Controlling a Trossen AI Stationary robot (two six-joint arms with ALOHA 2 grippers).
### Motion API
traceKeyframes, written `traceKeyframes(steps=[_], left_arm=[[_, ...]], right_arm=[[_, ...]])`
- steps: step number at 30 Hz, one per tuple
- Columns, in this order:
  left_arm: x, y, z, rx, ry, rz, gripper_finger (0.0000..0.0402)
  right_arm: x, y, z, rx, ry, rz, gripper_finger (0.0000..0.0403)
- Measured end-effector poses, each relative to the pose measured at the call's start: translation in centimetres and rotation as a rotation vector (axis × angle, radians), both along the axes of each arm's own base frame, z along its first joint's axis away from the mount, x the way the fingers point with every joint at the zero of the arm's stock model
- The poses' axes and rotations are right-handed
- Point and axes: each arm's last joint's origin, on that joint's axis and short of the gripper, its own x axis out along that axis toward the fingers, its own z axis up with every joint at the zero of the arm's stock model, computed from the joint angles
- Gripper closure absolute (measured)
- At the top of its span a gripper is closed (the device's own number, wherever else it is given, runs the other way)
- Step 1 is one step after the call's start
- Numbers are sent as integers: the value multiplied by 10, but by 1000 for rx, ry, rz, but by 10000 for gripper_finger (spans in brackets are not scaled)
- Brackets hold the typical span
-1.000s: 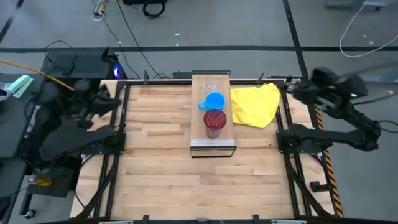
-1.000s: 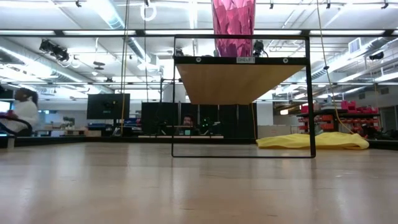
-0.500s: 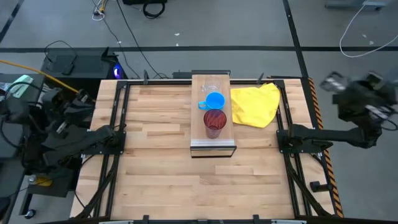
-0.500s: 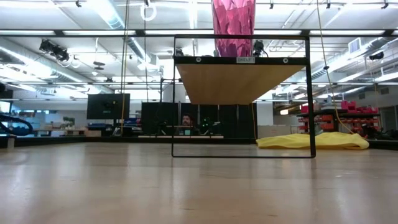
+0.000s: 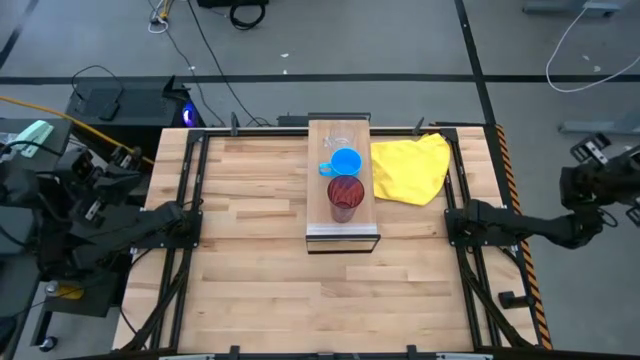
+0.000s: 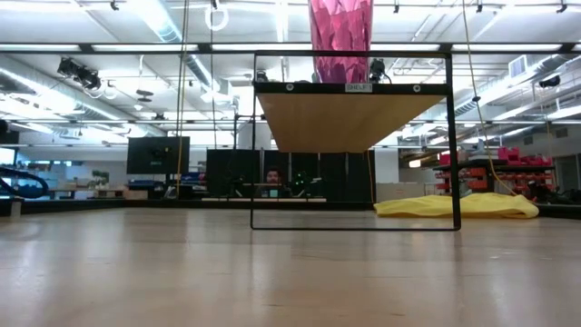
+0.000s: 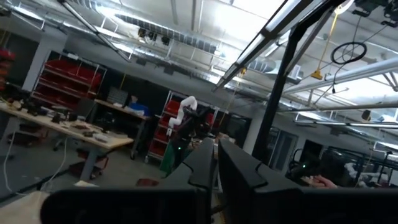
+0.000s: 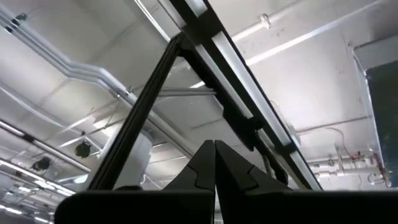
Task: Stack small to large cups/mugs on shelf
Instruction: Return to Home Position
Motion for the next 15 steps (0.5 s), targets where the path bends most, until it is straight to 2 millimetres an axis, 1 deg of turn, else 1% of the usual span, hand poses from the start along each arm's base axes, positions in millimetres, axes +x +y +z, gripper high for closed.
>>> traceKeyframes(steps=[2, 5, 7, 8, 12, 13, 15], left_arm=[[-1, 0, -6, -7, -1, 11, 369], [-3, -1, -19, -28, -21, 18, 365], [0, 0, -28, -38, -57, 13, 362], [2, 2, -32, -38, -77, 8, 361], [9, 6, -32, 1, -110, -35, 363], [11, 7, -33, 8, -117, -35, 364], [20, 13, -43, -10, -79, -23, 367]], right_arm=[[2, -1, -7, 17, -22, -11, 395], [11, -3, -11, 14, -30, 10, 395], [18, -5, -15, 26, -15, 8, 395], [24, -7, -18, 40, 1, 1, 395], [45, -14, -34, 93, 8, -27, 395], [51, -16, -40, 107, 3, -31, 395], [67, -21, -56, 150, 8, -52, 395]])
